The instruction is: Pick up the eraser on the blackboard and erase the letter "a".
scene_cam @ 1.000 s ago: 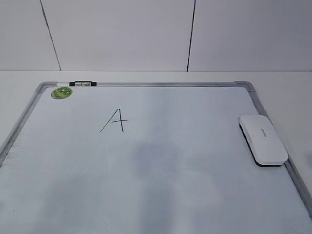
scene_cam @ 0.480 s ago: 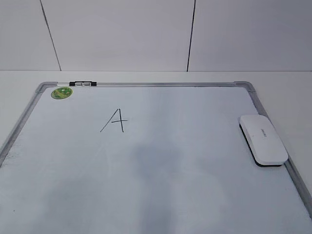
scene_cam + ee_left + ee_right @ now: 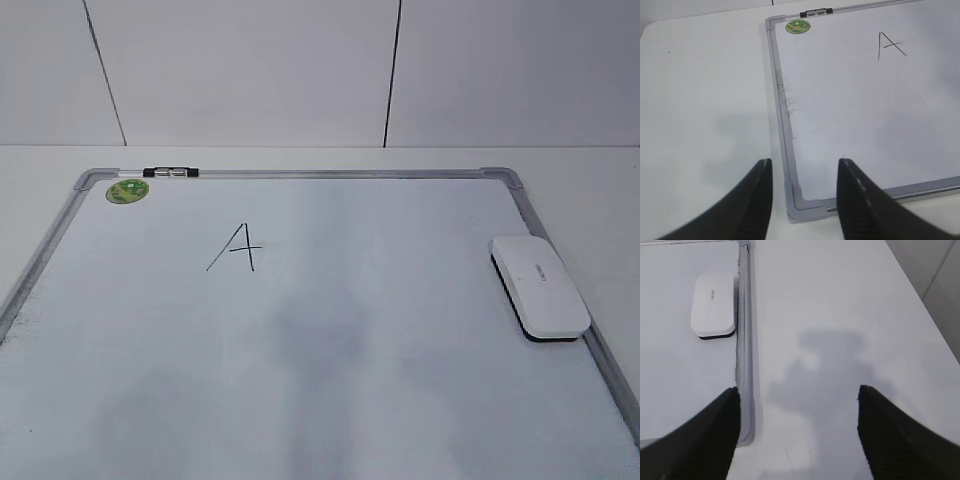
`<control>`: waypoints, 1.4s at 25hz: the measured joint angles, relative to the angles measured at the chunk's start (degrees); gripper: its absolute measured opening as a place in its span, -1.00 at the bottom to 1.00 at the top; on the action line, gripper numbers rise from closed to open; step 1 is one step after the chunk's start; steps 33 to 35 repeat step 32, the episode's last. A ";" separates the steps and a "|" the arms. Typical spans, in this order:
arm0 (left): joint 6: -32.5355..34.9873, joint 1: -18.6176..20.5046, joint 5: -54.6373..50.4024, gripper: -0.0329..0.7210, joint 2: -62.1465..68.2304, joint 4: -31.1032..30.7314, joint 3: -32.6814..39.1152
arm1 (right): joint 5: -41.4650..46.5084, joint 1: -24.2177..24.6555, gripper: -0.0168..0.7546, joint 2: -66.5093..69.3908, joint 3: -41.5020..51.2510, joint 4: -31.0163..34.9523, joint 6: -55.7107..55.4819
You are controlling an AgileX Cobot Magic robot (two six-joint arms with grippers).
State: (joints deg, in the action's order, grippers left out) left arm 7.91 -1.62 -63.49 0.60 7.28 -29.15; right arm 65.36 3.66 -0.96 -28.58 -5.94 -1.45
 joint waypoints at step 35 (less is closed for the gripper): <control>0.00 4.27 0.00 -0.26 0.00 0.00 0.00 | 0.06 0.00 0.55 0.00 0.00 0.00 0.00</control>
